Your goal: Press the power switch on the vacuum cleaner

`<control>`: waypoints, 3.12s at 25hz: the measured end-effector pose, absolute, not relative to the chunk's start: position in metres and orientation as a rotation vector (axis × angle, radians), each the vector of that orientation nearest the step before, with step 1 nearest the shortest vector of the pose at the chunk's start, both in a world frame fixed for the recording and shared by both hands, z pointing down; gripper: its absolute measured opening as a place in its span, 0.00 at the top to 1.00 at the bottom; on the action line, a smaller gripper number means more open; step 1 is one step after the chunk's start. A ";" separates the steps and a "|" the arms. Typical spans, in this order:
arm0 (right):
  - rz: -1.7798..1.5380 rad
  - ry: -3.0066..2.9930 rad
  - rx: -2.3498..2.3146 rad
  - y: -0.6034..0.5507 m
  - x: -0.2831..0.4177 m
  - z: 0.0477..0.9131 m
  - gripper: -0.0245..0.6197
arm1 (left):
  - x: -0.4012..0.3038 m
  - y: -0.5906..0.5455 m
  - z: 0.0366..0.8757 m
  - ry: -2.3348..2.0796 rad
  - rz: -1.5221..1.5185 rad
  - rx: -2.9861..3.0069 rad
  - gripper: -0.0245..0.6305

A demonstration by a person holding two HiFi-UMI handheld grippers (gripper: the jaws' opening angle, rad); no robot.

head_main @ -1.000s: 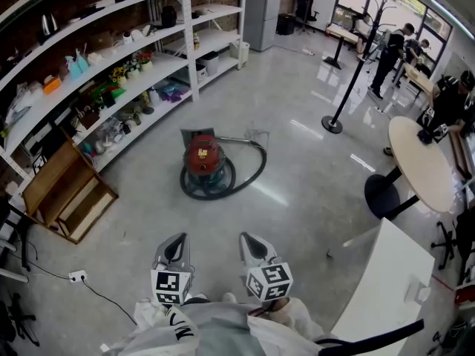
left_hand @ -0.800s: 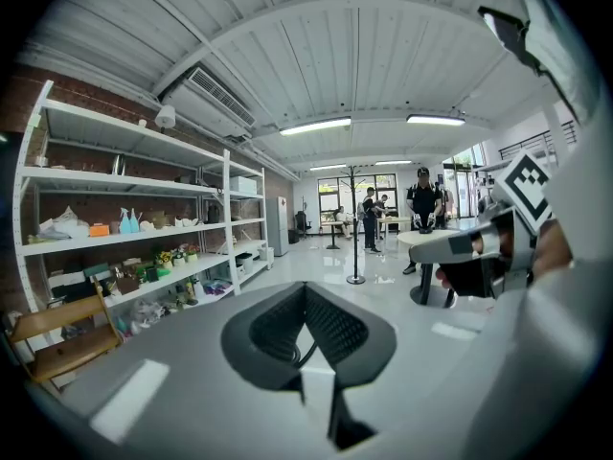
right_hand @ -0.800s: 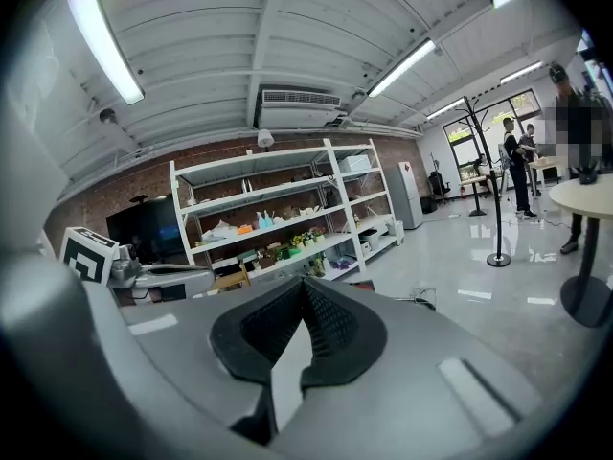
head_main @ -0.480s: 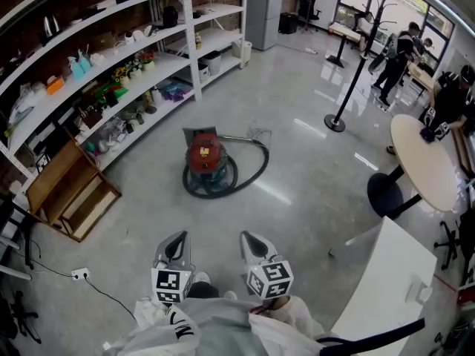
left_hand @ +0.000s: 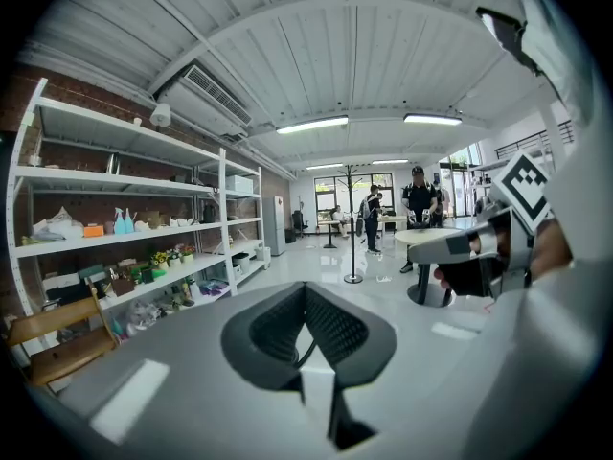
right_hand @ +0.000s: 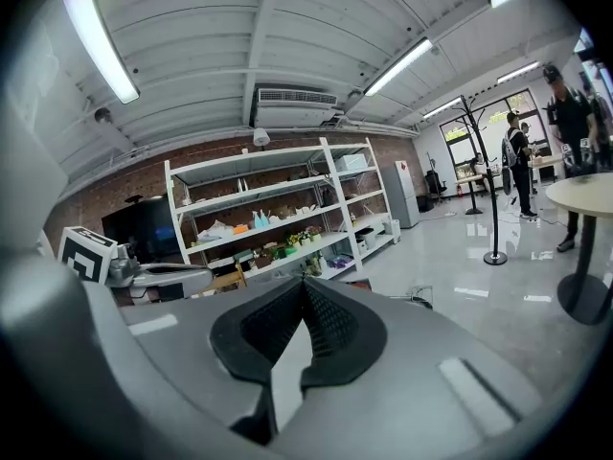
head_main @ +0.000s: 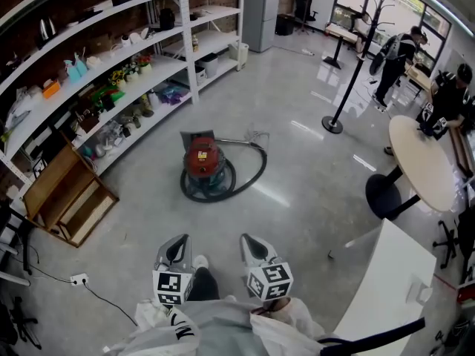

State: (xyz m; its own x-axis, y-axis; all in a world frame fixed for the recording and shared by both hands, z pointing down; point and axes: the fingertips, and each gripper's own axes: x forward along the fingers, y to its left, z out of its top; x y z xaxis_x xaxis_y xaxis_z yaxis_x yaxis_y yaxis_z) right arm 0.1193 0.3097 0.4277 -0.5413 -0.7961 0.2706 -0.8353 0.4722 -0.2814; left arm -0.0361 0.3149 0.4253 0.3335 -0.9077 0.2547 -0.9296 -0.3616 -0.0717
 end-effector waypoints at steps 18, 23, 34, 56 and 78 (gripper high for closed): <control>0.576 -2.565 1.432 0.231 0.088 0.428 0.96 | -0.074 0.233 0.431 -1.730 0.338 2.444 0.96; 0.589 -2.551 1.438 0.209 0.076 0.430 0.96 | -0.086 0.208 0.432 -1.714 0.344 2.444 0.96; 0.581 -2.498 1.494 0.149 0.042 0.425 0.96 | -0.126 0.141 0.433 -1.657 0.317 2.444 0.96; 0.503 -2.433 1.533 0.088 0.015 0.419 0.96 | -0.175 0.083 0.446 -1.659 0.269 2.428 0.96; 0.531 -2.468 1.515 0.019 0.008 0.426 0.96 | -0.181 0.023 0.452 -1.691 0.289 2.381 0.96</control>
